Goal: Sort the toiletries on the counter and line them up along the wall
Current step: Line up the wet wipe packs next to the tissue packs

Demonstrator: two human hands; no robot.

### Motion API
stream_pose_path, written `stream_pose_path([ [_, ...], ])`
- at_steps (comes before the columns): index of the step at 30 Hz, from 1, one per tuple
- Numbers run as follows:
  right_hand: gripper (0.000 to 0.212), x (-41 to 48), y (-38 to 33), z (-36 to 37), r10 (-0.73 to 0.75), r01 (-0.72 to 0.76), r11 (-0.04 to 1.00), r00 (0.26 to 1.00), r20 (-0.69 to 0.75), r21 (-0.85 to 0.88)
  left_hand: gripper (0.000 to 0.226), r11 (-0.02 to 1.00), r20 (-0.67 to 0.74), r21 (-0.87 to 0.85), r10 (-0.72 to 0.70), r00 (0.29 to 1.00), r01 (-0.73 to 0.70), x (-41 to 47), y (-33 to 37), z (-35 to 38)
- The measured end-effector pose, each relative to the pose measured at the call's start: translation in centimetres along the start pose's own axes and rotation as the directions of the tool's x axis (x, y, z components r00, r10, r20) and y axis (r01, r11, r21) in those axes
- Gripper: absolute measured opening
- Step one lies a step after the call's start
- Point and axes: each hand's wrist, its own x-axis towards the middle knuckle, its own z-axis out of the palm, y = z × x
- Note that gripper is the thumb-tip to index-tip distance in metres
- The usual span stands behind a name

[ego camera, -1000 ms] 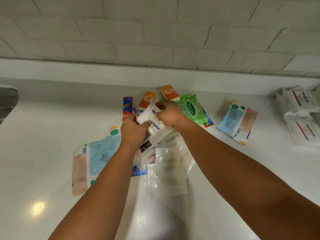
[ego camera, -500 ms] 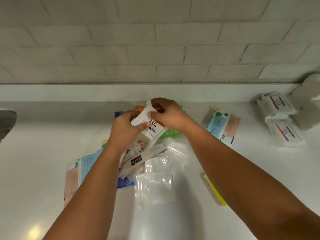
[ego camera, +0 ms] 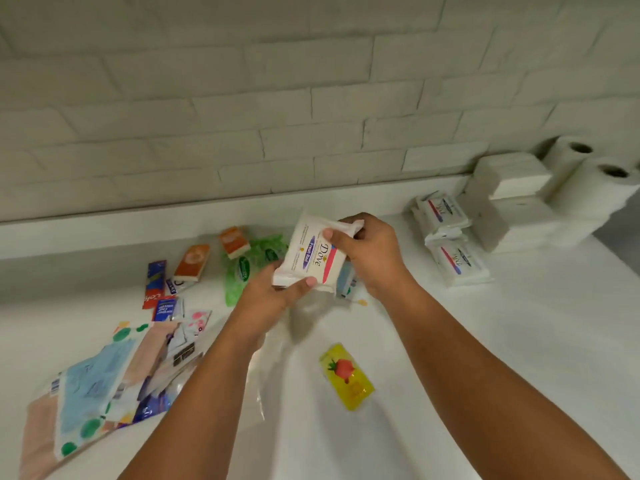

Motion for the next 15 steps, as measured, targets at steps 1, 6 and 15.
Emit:
stream_pose_path([
  [1,0.019,-0.2,0.3,-1.1,0.023,-0.021,0.998,0.999,-0.031,0.061,0.041,0.997,0.022,-0.058,-0.045,0.999,0.046,-0.1,-0.3,1.3],
  [6,0.02,-1.5,1.6,-7.1,0.126,-0.102,0.965,0.988,-0.084,0.243,0.019,0.934,0.072,-0.309,-0.168,0.983,0.182,-0.4,-0.5,7.5],
  [15,0.047,-2.7,3.8,-17.7,0.209,-0.219,0.932,0.976,0.065,0.288,0.022,0.935,0.094,-0.329,-0.106,0.99,0.131,0.9,2.4,16.3],
])
